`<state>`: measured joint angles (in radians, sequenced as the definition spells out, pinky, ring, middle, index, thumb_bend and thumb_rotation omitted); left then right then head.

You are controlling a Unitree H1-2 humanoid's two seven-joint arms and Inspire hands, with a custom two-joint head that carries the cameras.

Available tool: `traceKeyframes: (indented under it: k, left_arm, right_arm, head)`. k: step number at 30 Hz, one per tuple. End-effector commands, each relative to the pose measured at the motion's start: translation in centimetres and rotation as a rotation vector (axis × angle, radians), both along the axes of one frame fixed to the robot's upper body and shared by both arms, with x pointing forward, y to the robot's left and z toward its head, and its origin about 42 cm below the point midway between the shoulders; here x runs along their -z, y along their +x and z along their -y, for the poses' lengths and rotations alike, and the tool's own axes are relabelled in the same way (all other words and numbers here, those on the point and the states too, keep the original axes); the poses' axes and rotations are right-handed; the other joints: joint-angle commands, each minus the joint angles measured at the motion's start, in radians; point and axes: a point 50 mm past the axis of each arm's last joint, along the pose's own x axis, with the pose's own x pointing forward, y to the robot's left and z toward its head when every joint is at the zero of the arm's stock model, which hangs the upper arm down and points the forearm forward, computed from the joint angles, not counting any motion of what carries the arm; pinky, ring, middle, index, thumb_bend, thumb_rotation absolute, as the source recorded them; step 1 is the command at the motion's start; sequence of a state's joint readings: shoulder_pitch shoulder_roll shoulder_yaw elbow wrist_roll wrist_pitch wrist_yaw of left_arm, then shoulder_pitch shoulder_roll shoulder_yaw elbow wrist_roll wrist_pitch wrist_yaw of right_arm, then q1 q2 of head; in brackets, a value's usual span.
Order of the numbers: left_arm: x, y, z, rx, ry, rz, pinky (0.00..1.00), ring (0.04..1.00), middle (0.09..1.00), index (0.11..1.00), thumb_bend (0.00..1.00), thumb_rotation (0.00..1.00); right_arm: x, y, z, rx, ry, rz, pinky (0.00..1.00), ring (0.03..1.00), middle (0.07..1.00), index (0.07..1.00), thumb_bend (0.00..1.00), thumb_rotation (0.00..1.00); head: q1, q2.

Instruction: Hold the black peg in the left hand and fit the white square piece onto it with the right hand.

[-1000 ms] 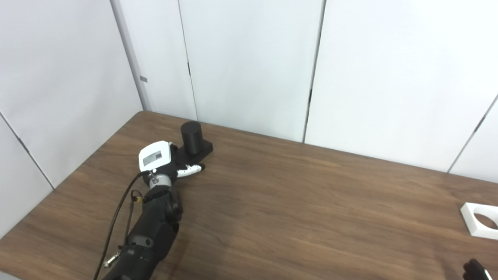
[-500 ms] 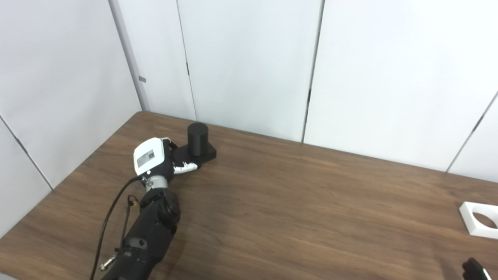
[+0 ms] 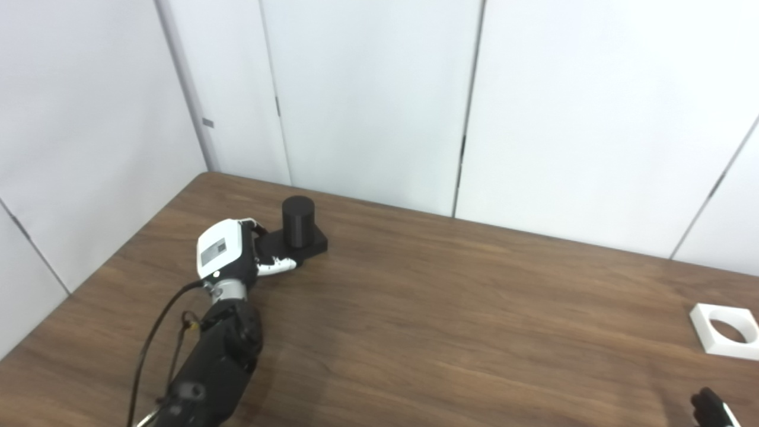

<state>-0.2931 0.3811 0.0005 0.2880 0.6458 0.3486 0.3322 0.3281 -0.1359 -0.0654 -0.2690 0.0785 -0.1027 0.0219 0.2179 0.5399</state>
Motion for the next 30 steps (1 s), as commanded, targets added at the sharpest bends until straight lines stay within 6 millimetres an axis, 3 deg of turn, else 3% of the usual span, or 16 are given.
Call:
traceKeyframes:
  k: [1,9,15,30]
  left_arm:
    - [-3.3,0.4,-0.1,0.047,0.016,0.106,0.81,0.859,0.781,0.488,0.51,0.06]
    - [-5.4,-4.1,3.8,0.188,-0.062,0.199,0.78,0.868,0.78,0.488,0.51,0.06]
    - [-5.5,-7.4,7.0,0.326,-0.089,0.202,0.76,0.849,0.776,0.488,0.51,0.06]
    - [-0.9,-13.9,14.9,0.643,-0.122,0.043,0.73,0.836,0.786,0.488,0.51,0.05]
  right_arm:
    - [-0.2,-0.2,-0.8,0.019,0.018,0.011,1.0,0.977,0.936,0.926,0.59,1.0]
    - [-0.8,-0.2,-1.1,0.028,0.012,0.015,1.0,0.975,0.933,0.923,0.58,1.0]
    - [-1.2,-0.3,-1.4,0.025,-0.007,0.016,1.0,0.967,0.93,0.918,0.56,1.0]
    - [-1.9,-0.8,-2.4,0.021,-0.014,0.026,1.0,0.962,0.926,0.918,0.44,1.0]
  head:
    - [0.0,0.001]
    - [-0.048,0.034]
    - [-0.091,0.057]
    - [-0.18,0.108]
